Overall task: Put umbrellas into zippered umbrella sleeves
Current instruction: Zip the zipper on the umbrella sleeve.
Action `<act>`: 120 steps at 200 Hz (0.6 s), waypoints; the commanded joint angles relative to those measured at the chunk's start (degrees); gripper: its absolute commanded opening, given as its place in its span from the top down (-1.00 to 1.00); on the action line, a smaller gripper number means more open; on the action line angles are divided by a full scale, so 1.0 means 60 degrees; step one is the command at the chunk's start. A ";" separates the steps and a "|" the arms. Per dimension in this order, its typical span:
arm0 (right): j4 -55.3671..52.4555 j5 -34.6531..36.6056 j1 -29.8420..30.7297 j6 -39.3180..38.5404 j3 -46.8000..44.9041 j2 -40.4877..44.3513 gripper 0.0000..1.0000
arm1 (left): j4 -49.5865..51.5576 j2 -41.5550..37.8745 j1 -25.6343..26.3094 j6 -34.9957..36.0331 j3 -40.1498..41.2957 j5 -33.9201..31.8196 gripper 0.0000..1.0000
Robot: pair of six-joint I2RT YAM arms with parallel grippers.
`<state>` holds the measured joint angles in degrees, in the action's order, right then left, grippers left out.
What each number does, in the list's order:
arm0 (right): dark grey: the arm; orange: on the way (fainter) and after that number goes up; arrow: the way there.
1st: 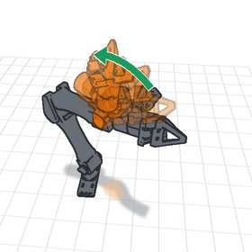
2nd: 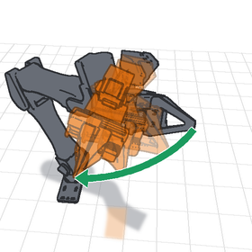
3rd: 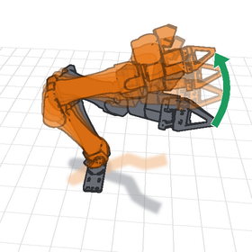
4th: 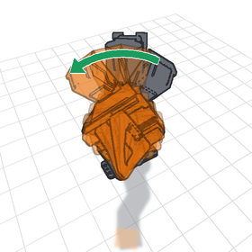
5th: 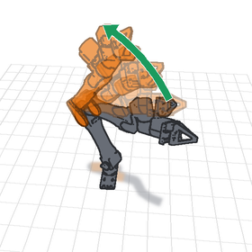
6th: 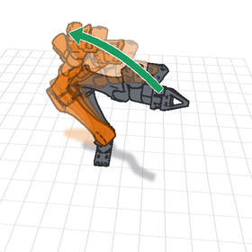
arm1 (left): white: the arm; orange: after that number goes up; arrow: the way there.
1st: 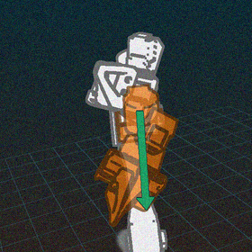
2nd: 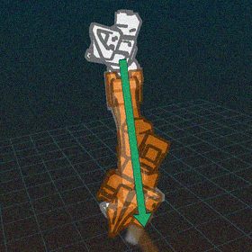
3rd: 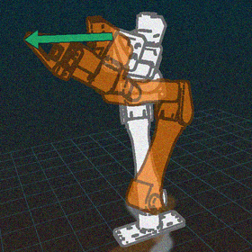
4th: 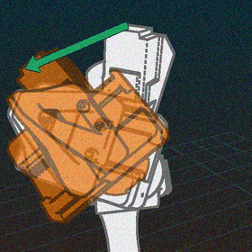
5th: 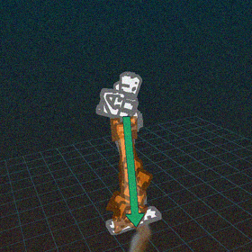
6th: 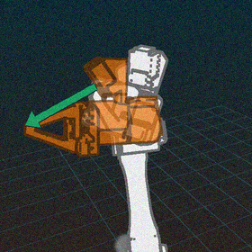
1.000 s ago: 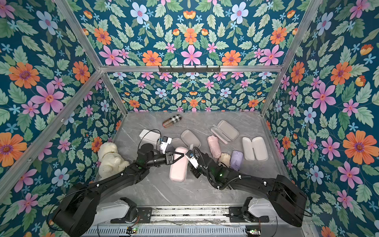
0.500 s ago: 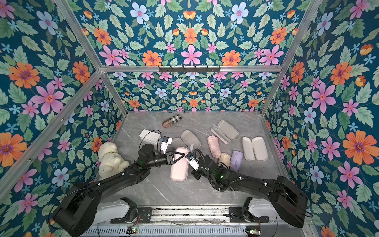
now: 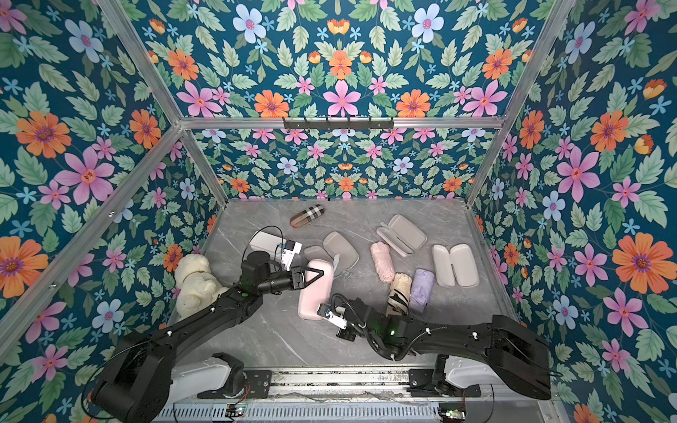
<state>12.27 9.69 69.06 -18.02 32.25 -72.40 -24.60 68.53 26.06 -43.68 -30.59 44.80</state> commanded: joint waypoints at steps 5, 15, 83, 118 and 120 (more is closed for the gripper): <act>-0.1238 -0.0440 0.0433 -0.0112 0.0233 -0.0198 1.00 | -0.0739 -0.0129 -0.0096 0.0109 -0.0112 -0.0940 0.81; -0.1207 -0.0660 0.0501 0.0117 0.0261 -0.0188 1.00 | -0.0801 -0.0181 -0.0118 0.0141 -0.0077 -0.1219 0.82; -0.0489 -0.1457 0.0544 0.2247 0.0805 -0.0553 1.00 | -0.5339 0.0024 -0.0104 -0.2225 0.1676 -0.4143 0.84; 0.0348 -0.1485 0.0504 0.4086 0.1289 -0.1040 1.00 | -0.6511 -0.0075 0.0237 -0.2744 0.2420 -0.5950 0.86; 0.0435 -0.1484 0.0484 0.4197 0.1319 -0.1072 1.00 | -0.6544 -0.0093 0.0277 -0.2759 0.2451 -0.6054 0.86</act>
<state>8.43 9.02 71.70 -1.96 38.28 -77.45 -47.53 68.60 26.72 -57.87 -17.17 27.51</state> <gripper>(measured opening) 0.051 0.308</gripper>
